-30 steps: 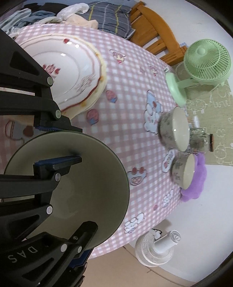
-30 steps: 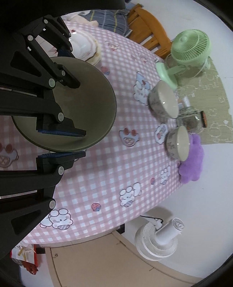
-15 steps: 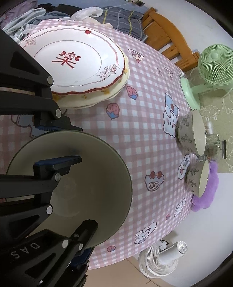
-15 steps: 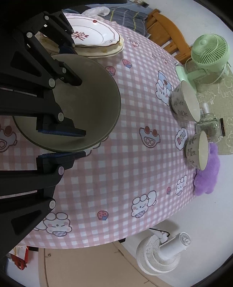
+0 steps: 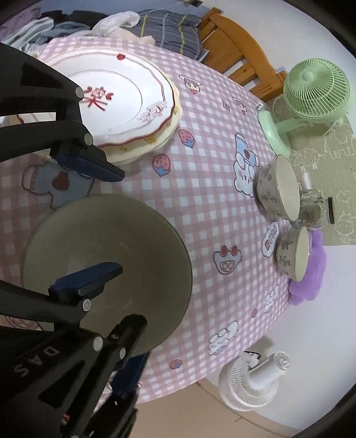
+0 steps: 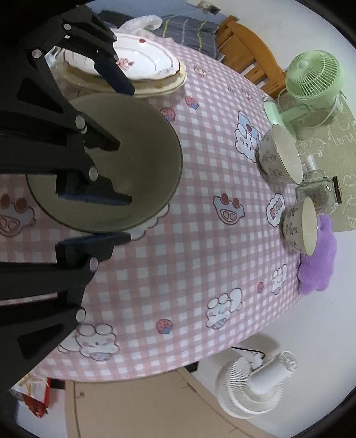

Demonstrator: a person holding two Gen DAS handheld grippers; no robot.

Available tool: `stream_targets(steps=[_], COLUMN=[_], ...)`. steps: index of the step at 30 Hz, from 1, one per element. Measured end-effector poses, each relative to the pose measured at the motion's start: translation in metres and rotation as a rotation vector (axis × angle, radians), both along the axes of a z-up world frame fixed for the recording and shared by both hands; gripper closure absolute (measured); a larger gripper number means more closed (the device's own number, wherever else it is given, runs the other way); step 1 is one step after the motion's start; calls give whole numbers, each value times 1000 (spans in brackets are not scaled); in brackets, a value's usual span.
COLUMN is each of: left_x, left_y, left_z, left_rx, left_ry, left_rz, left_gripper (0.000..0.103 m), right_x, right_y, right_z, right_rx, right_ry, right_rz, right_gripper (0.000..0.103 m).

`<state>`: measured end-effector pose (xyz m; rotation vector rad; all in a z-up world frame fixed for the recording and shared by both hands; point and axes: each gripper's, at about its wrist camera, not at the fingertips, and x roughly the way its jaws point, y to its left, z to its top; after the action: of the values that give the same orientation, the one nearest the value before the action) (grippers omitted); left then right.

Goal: Organize plates and bowls
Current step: 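Lower the bowl onto the plate stack and open both grippers, then move both grippers toward the second grey-green bowl by the jar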

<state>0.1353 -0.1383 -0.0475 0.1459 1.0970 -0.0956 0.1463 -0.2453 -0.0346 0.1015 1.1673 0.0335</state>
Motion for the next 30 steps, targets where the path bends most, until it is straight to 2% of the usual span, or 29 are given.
stream_targets(steps=[3,6,11,19,23,30], left_x=[-4,-6,-8,2,11,34], left_y=[8,13,28,47,51,50], left_z=[10,21,48,76,90,106], left_rx=[-53,-86,-119,-143,-141,-121], left_ry=[-7,-22,-83,-132,-154,-192], left_rz=[-16,-39,-42,-47,-38,7], left_gripper=[32,27,19,19,19,19], right_x=[-8,-14,-21,-18,-9,19], right_y=[1,7,18,37,41,43], right_z=[10,24,53,87,99,118], right_rx=[17,-8,-41,-77,-51,-62], right_ry=[-22,-54,-129,-193,-220,-271], right_rz=[-25,-40,-52,-73,-86,-33], right_gripper=[48,40,35,33,33,33])
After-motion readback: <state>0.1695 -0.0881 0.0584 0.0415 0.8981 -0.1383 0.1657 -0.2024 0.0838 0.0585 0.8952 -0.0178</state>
